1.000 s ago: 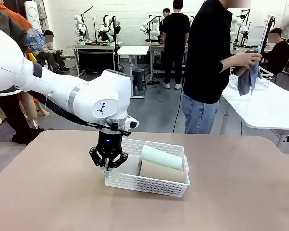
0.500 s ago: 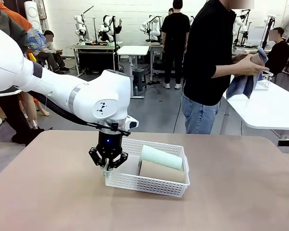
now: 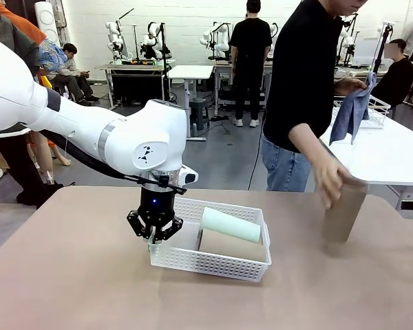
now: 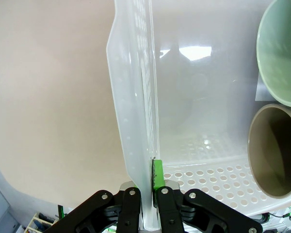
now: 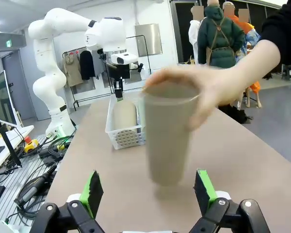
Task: Clean and organize the cups into the basket.
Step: Pick up the Reusable plastic cup from the right side of the table and stack it inside the Organizing basket in the center of the table.
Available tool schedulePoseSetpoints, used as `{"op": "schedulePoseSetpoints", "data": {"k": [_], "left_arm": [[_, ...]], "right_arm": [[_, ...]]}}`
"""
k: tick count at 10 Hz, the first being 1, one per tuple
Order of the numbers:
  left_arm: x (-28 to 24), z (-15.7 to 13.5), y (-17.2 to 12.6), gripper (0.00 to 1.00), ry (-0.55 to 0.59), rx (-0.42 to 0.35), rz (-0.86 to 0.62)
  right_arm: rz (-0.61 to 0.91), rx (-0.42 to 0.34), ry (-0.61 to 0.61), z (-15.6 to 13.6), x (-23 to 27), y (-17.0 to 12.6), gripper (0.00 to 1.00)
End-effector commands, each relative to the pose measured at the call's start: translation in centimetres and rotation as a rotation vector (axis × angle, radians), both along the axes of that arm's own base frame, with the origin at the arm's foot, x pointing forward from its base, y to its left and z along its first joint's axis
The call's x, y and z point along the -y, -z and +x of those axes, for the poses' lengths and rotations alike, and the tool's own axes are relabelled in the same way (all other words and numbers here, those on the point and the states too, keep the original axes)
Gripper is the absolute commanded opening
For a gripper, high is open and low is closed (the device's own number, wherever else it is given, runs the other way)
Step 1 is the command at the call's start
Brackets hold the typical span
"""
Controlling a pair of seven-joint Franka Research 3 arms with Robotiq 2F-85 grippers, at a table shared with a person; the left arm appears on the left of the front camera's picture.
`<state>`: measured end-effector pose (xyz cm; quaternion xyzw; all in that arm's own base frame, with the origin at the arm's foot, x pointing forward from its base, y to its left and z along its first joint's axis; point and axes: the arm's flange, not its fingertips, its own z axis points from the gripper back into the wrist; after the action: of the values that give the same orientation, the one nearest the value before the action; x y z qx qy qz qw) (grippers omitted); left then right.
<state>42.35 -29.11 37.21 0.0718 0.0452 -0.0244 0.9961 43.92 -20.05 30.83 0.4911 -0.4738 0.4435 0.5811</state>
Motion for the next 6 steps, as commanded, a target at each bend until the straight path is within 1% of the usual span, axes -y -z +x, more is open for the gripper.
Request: {"op": "schedulePoseSetpoints", "data": {"k": [1, 6], "left_arm": [[-0.05, -0.07, 0.23, 0.00, 0.012, -0.001, 0.006], [-0.05, -0.07, 0.23, 0.00, 0.012, -0.001, 0.006]], "right_arm": [[0.002, -0.001, 0.000, -0.35, -0.35, -0.07, 1.00], [0.002, -0.001, 0.000, -0.35, -0.35, -0.07, 1.00]]}}
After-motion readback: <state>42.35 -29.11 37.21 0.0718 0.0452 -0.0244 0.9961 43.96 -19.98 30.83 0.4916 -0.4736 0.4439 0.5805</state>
